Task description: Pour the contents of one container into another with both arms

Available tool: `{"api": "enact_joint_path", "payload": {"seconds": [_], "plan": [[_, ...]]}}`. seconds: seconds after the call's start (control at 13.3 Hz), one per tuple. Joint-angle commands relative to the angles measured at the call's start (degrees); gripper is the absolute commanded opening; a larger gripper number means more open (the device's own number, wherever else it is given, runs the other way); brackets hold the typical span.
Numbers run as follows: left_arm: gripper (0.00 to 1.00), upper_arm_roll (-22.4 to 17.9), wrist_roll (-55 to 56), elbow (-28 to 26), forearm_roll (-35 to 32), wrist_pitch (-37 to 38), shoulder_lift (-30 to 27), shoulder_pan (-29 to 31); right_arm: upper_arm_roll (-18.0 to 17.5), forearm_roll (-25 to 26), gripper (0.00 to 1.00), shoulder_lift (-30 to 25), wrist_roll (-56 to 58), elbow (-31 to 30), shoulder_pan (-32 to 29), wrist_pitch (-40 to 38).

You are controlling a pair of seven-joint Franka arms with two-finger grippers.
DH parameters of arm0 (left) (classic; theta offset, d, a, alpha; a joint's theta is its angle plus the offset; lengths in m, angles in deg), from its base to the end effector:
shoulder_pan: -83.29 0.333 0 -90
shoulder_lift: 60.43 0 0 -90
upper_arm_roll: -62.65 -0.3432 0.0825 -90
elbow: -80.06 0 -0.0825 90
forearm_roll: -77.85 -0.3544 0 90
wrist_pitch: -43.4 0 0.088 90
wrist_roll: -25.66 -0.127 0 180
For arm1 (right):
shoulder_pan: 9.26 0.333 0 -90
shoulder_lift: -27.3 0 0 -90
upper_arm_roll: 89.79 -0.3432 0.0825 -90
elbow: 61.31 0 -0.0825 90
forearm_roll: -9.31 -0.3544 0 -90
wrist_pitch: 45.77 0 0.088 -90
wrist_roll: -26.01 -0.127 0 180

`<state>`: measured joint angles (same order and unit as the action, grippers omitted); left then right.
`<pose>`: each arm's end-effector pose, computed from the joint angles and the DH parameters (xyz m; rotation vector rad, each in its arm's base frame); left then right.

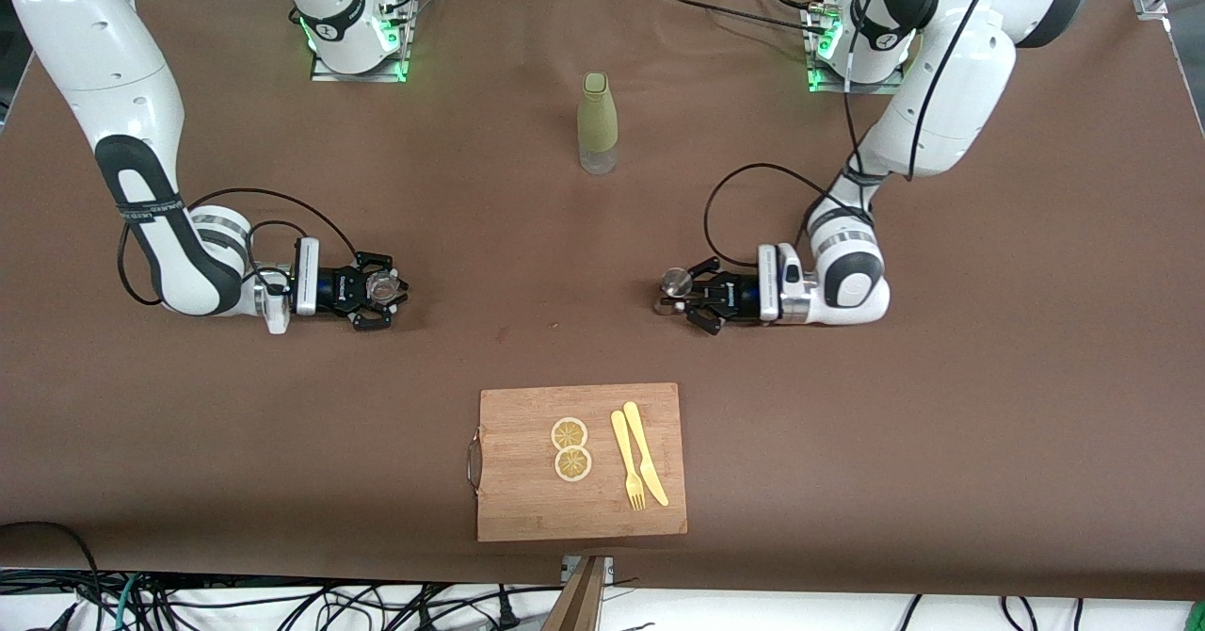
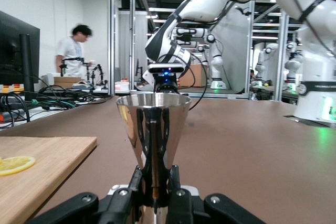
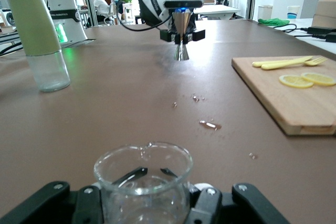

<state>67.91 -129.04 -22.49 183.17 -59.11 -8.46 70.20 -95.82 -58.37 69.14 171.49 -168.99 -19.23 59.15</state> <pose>0.5643 -0.2877 0.1137 1.2710 -1.1720 1.2115 0.5762 0.0504 0.1578 -1.4022 -1.4857 -0.9314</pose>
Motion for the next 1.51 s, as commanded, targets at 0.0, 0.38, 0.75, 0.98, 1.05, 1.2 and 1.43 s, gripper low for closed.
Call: {"api": "enact_joint_path", "payload": {"seconds": [0.0,0.38,0.75,0.98,1.05,1.2,1.43], "plan": [[0.00,2.46,-3.77,-1.07,7.68,-7.68,-1.08,-4.21,-0.04,-1.32,0.20,-6.31,-5.27,-1.48,2.22,-0.41],[0.00,2.91,-4.04,1.38,16.31,-14.10,-0.64,-12.47,1.19,-1.40,0.20,-12.73,-11.87,-1.48,8.45,2.30],[0.00,2.91,-3.95,7.97,19.04,-18.25,1.82,-16.97,2.41,-3.06,0.20,-14.94,-16.28,-1.13,15.05,7.66],[0.00,2.91,-3.77,11.92,19.39,-20.96,3.31,-18.28,5.58,-5.01,0.20,-14.94,-21.18,-0.78,21.46,11.70],[0.00,2.91,-3.77,13.59,21.05,-21.84,4.45,-19.16,5.76,-5.01,0.20,-15.03,-22.85,-0.78,22.61,13.28],[0.00,2.91,-3.25,16.49,22.38,-22.11,6.21,-20.22,6.28,-5.01,0.20,-15.20,-26.02,-0.69,25.24,16.01],[0.00,2.91,-2.98,18.17,22.30,-23.26,6.48,-20.58,7.69,-4.83,0.20,-15.47,-31.39,0.27,29.55,19.17]]}}
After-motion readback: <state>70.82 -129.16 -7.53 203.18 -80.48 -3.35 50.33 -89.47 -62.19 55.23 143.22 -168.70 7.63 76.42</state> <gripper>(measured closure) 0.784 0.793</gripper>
